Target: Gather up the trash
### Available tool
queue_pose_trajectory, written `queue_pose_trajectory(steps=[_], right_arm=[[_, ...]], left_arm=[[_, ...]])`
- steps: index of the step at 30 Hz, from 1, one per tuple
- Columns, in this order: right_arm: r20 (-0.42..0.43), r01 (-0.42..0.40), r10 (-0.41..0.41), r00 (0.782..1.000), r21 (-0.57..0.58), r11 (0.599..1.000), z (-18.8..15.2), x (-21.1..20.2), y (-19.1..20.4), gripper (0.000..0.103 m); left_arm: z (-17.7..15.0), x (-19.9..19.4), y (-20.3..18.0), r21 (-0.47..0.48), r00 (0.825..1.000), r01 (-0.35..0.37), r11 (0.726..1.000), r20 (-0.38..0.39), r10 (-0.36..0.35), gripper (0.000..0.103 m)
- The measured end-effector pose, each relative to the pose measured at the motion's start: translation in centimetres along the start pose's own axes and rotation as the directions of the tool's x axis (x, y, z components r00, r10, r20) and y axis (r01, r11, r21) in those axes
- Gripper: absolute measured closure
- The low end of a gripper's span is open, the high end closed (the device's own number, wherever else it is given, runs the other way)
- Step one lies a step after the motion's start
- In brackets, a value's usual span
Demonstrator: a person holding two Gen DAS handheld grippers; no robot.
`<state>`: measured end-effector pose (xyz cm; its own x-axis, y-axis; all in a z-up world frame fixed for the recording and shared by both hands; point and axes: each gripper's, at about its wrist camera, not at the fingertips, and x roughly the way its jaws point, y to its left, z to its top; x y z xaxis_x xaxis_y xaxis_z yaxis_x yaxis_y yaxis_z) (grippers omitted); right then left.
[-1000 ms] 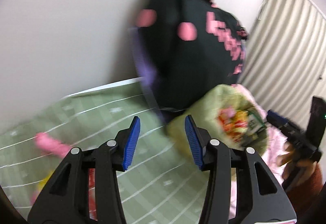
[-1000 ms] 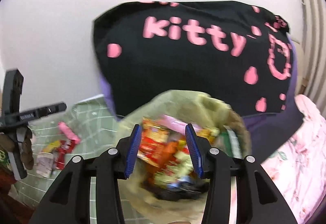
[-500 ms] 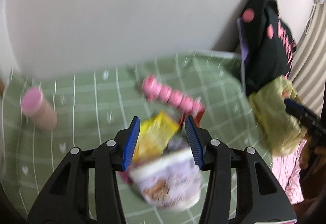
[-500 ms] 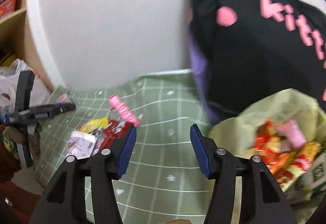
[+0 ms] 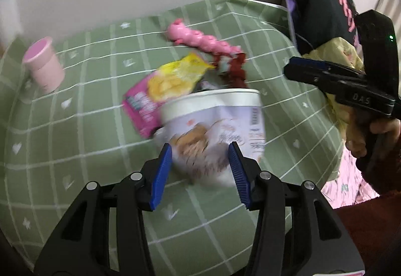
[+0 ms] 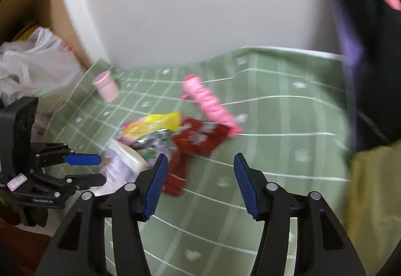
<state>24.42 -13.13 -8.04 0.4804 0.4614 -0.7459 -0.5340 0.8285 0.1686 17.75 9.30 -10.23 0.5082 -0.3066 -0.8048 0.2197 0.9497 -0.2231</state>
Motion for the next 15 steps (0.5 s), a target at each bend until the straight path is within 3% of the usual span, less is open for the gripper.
queue_pose_trajectory(steps=[3, 6, 12, 15], right_arm=[[-0.026, -0.081, 0.080, 0.996, -0.053, 0.995, 0.6, 2.6, 2.0, 0.053], [-0.071, -0.124, 0.118, 0.990, -0.082, 0.989, 0.7, 5.1, 3.2, 0.064], [-0.124, -0.198, 0.186, 0.975, -0.097, 0.975, 0.7, 8.0, 4.7, 0.065], [-0.147, -0.211, 0.195, 0.970, -0.107, 0.972, 0.3, 8.3, 5.1, 0.065]], left_arm=[[-0.9, -1.3, 1.5, -0.044, 0.998, -0.058, 0.997, 0.014, 0.059, 0.058], [-1.6, -2.8, 3.4, -0.119, 0.996, -0.080, 0.990, 0.035, 0.085, 0.058], [-2.6, -5.8, 6.2, -0.279, 0.992, -0.015, 0.960, 0.114, 0.049, 0.058], [-2.8, -6.0, 6.3, -0.304, 0.993, 0.025, 0.952, 0.121, 0.012, 0.054]])
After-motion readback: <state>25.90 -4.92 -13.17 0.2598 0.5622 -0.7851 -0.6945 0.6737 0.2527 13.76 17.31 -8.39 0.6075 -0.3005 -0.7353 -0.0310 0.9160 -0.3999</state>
